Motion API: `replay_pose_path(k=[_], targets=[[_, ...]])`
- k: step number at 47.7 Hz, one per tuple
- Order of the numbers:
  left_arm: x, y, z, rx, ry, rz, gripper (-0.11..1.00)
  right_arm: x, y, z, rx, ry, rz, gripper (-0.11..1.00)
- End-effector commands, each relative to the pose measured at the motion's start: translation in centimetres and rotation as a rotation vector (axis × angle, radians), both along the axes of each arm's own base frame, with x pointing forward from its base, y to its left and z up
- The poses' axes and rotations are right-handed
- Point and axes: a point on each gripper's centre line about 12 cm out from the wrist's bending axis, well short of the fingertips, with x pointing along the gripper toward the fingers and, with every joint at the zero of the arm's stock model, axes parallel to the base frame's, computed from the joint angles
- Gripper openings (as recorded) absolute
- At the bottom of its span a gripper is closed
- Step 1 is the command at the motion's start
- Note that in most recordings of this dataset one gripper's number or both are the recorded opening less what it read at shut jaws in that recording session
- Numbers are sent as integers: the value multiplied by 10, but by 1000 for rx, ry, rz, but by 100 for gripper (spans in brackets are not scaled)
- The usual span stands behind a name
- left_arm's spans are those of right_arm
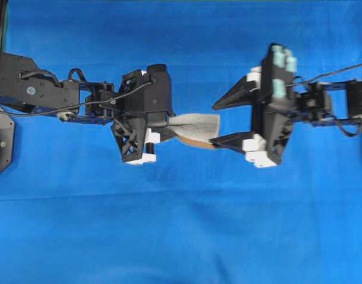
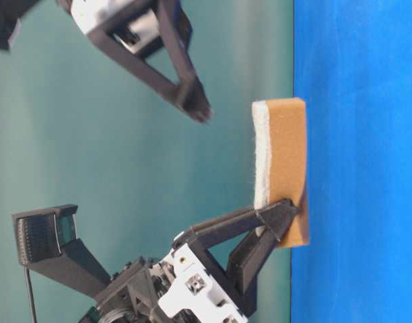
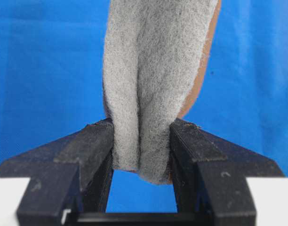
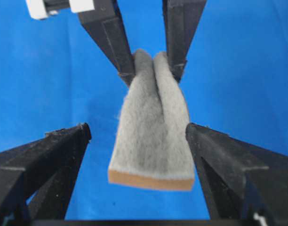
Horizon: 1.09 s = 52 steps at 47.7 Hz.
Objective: Hand over the sponge with the left arm and wipe it with the right arm.
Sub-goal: 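Bring the open right gripper to the sponge's free end, then close the right gripper on the sponge and open the left gripper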
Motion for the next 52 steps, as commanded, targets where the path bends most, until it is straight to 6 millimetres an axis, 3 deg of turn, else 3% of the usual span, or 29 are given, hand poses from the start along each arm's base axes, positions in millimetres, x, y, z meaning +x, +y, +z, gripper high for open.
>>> replay_pose_path(k=[1, 23, 30, 42, 46, 52], targets=[[1, 1, 14, 4, -43, 2, 29, 12, 0, 9, 0, -15, 0, 74], [1, -2, 13, 13, -41, -14, 29, 40, -12, -35, 2, 100, -27, 74], [0, -3, 12, 14, -39, -17, 23, 42, -12, -36, -1, 101, -27, 74], [0, -3, 13, 14, -36, -17, 23, 41, -12, -30, -12, 96, -21, 73], [-1, -3, 12, 13, -33, -17, 23, 41, -12, -26, -22, 94, -13, 65], [-1, -3, 12, 16, -33, -19, 22, 39, -12, -24, -34, 102, -6, 37]])
